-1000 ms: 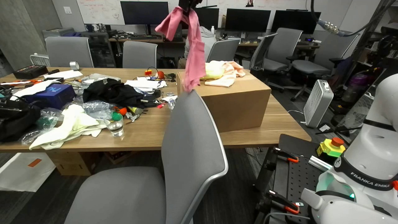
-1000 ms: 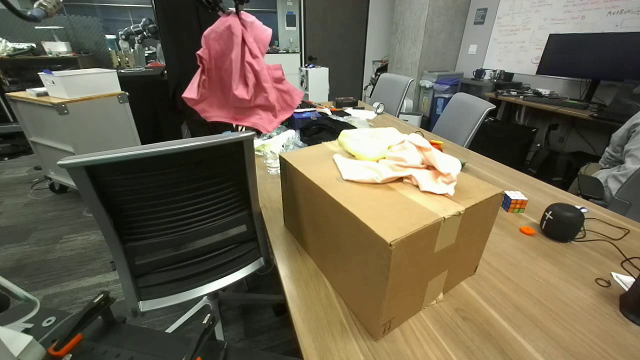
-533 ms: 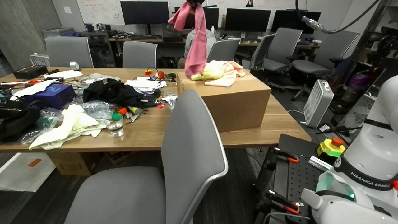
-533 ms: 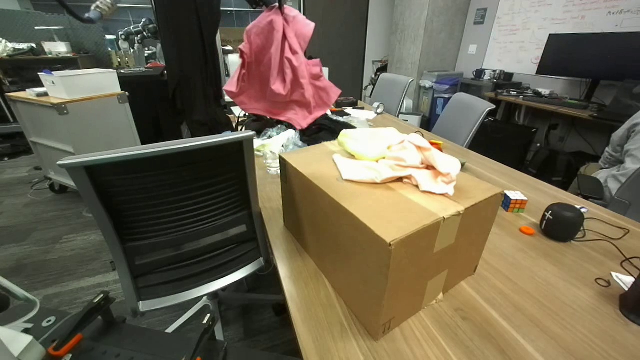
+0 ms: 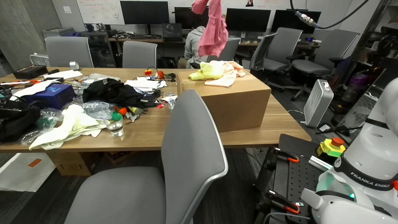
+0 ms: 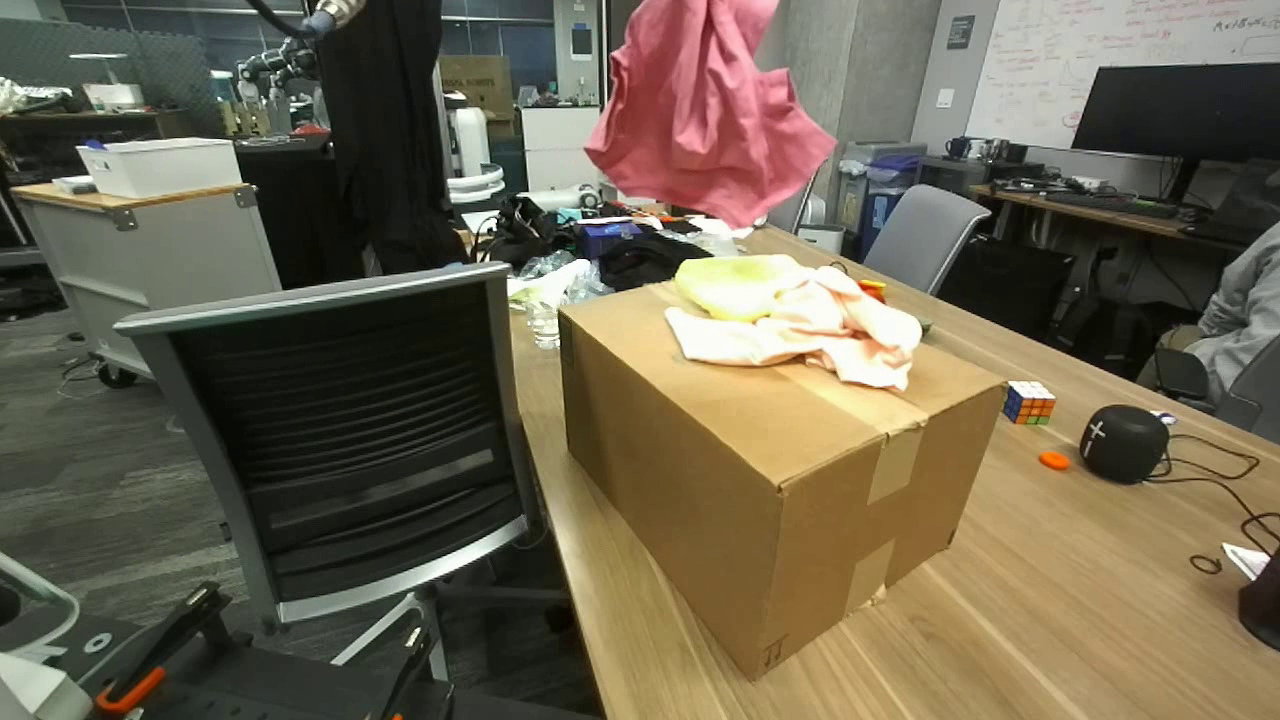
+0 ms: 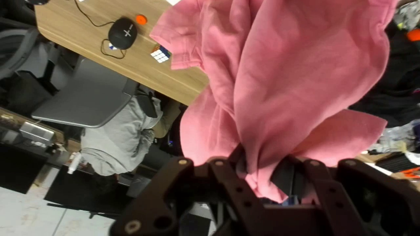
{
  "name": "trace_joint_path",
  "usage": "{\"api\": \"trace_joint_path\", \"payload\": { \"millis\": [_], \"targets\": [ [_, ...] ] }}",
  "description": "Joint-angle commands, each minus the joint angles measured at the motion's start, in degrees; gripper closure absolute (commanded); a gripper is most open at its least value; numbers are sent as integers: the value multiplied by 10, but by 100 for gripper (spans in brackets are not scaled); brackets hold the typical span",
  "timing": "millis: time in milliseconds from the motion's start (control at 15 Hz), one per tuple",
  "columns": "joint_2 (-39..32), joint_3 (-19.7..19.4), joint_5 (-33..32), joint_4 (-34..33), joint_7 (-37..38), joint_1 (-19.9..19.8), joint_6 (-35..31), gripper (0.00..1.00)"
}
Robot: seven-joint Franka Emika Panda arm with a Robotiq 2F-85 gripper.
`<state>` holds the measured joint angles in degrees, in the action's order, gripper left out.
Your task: Move the clothes from the head rest to the box
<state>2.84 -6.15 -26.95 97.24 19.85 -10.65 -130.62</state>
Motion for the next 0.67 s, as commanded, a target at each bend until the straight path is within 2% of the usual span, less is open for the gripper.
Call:
{"api": "trace_joint_path", "payload": {
  "millis": [0, 333, 400, 467, 600],
  "targets": [
    [-44, -22, -50, -62, 93, -14, -10, 96],
    [-79, -54, -139, -80, 254, -14, -50, 95],
    [-86, -59, -166, -84, 293, -11, -52, 60],
    [-90, -63, -189, -84, 320, -9, -50, 59],
    [-95, -65, -228, -84, 359, -7, -43, 46]
  ]
}}
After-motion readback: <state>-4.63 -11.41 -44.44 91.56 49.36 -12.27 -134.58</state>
